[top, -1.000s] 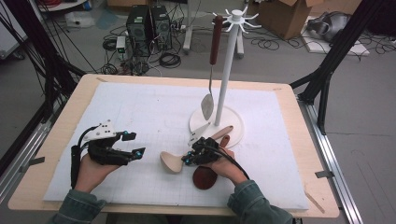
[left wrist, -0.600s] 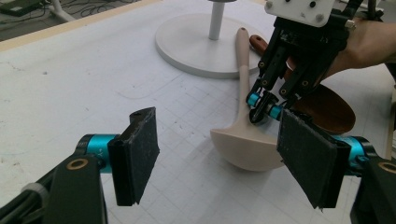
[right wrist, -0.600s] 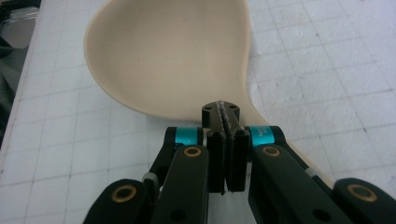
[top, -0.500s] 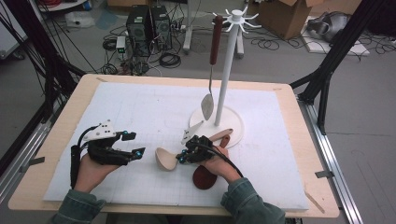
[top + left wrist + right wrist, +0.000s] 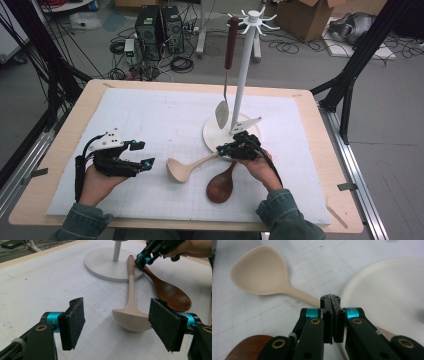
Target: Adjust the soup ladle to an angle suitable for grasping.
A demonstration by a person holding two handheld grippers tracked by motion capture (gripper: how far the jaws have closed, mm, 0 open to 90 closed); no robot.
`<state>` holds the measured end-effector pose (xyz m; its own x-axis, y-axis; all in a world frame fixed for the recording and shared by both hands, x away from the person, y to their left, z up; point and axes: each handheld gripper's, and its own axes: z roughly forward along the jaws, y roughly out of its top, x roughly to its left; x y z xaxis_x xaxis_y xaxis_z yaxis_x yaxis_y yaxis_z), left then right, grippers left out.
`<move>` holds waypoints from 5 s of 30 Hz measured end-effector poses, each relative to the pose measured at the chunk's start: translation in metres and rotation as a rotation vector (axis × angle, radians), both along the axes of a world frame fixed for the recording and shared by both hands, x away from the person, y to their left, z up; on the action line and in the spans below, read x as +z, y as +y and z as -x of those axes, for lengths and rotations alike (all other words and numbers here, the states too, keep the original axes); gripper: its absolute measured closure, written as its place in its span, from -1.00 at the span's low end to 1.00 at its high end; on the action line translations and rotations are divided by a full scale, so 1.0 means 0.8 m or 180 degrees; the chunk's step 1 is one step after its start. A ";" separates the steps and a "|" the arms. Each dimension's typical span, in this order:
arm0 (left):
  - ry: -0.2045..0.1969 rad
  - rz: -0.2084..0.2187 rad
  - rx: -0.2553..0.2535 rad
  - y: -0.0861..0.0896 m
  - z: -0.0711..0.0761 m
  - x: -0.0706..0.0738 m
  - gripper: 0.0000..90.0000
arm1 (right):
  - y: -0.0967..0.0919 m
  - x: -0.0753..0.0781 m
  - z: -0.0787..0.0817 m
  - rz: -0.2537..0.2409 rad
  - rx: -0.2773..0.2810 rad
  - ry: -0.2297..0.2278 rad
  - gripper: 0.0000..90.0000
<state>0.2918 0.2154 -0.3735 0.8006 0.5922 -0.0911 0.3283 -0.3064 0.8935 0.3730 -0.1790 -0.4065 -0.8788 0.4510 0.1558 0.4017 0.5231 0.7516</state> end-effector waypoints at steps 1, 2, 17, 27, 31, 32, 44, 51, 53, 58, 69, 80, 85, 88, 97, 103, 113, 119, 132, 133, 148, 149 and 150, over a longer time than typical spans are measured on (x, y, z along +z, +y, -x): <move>0.0004 0.0006 0.0002 0.000 0.000 0.000 -0.35 | -0.008 0.001 -0.002 -0.0015 -0.0062 -0.0004 0.99; 0.0003 0.0004 0.0002 0.000 0.000 -0.001 -0.35 | -0.015 0.001 -0.004 -0.0029 -0.0136 -0.0006 0.99; 0.0002 -0.0002 0.0005 0.001 -0.001 -0.001 -0.35 | -0.098 -0.006 -0.040 0.0083 -0.1151 -0.0045 0.99; 0.0004 0.0001 0.0003 0.002 -0.001 0.000 -0.35 | -0.104 -0.026 -0.054 0.0195 -0.1378 0.0098 0.99; 0.0001 -0.0001 0.0014 0.002 -0.001 0.000 -0.35 | -0.100 -0.028 -0.056 0.0197 -0.1378 0.0085 0.99; -0.0001 -0.0007 0.0010 0.002 -0.001 0.000 -0.35 | -0.100 -0.028 -0.056 0.0183 -0.1387 0.0109 0.99; 0.0006 -0.0014 0.0004 0.002 -0.001 -0.001 -0.35 | -0.084 -0.027 -0.053 0.0186 -0.1211 0.0108 0.99; 0.0003 -0.0014 0.0008 0.002 -0.001 0.000 -0.35 | -0.068 -0.026 -0.050 0.0175 -0.1095 0.0124 1.00; -0.0001 -0.0021 0.0005 0.002 -0.001 0.000 -0.35 | -0.063 -0.026 -0.049 0.0168 -0.1059 0.0134 1.00; 0.0001 -0.0030 0.0003 0.000 -0.001 0.000 -0.34 | -0.053 -0.026 -0.047 0.0166 -0.0958 0.0132 1.00; 0.0010 -0.0119 -0.0093 -0.010 -0.004 -0.001 -0.31 | -0.033 -0.026 -0.043 0.0121 -0.0831 0.0173 1.00; 0.0037 -0.0204 -0.0234 -0.033 -0.011 0.003 -0.27 | -0.030 -0.025 -0.042 0.0107 -0.0788 0.0176 0.75; 0.0050 -0.0283 -0.0359 -0.053 -0.017 0.003 -0.24 | -0.048 -0.015 -0.035 -0.0095 -0.0878 0.0144 0.53; 0.0054 -0.0371 -0.0429 -0.068 -0.021 0.003 -0.23 | -0.059 -0.009 -0.027 -0.0174 -0.0925 0.0082 0.36; 0.0129 -0.0471 -0.0494 -0.092 -0.033 0.000 -0.22 | -0.081 0.001 -0.002 -0.0295 -0.0932 -0.0064 -0.02; 0.0211 -0.0492 -0.0526 -0.099 -0.038 -0.003 -0.19 | -0.087 0.007 0.011 -0.0334 -0.0932 -0.0146 -0.08; 0.0270 -0.0604 -0.0601 -0.115 -0.047 -0.012 -0.15 | -0.088 0.010 0.022 -0.0318 -0.0902 -0.0218 -0.11; 0.0316 -0.0691 -0.0644 -0.129 -0.052 -0.020 -0.12 | -0.095 0.007 0.027 -0.0328 -0.0941 -0.0237 -0.13; 0.0432 -0.0901 -0.0711 -0.148 -0.060 -0.032 -0.09 | -0.105 0.001 0.034 -0.0353 -0.1009 -0.0238 -0.14; 0.0447 -0.0908 -0.0720 -0.149 -0.061 -0.034 -0.09 | -0.105 0.001 0.034 -0.0359 -0.1004 -0.0246 -0.14; 0.0631 -0.1111 -0.0732 -0.161 -0.070 -0.051 -0.01 | -0.108 -0.002 0.038 -0.0388 -0.1015 -0.0260 -0.15; 0.0647 -0.1126 -0.0742 -0.162 -0.070 -0.052 0.01 | -0.109 -0.001 0.038 -0.0386 -0.1014 -0.0265 -0.15; 0.0662 -0.1136 -0.0756 -0.162 -0.070 -0.052 0.02 | -0.109 -0.001 0.038 -0.0386 -0.1015 -0.0267 -0.15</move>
<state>0.3479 0.0856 -0.4154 0.9040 0.4184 -0.0880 0.3728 -0.6704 0.6415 0.3422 -0.2661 -0.4076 -0.7088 0.6874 0.1584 0.4648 0.2862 0.8379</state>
